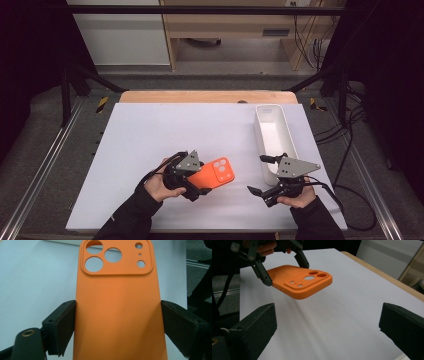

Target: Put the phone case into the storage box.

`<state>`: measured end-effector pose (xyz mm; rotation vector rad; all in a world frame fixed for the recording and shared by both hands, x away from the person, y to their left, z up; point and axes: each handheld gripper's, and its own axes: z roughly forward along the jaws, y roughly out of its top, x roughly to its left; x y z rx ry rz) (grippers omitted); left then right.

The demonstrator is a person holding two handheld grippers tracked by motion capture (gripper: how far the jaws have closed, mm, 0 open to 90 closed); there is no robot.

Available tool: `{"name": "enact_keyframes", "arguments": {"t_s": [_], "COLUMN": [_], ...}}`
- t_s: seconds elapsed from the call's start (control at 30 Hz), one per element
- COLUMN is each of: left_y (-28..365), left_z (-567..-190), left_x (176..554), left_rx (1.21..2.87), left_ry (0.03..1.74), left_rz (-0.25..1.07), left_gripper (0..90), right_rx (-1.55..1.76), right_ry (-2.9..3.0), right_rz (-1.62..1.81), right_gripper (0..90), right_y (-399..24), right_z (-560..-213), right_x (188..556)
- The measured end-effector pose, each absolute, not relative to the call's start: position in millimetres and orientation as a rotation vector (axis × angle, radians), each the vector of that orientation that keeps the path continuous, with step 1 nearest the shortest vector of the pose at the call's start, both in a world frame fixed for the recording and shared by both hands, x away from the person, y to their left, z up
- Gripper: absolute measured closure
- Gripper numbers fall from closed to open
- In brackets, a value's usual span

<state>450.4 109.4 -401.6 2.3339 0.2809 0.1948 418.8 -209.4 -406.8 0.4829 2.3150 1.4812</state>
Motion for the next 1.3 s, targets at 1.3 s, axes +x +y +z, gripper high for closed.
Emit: {"name": "enact_keyframes", "arguments": {"t_s": [1.3], "left_y": [97.5], "left_z": [-399.1], "left_x": [441.0], "left_rx": [2.343], "left_ry": [0.171], "left_rz": [0.155], "left_gripper": [15.5], "right_rx": [0.298], "right_ry": [2.463], "right_rz": [1.396], "right_gripper": [3.1], "right_y": [-189.0], "right_z": [-408.3], "right_x": [414.3]}}
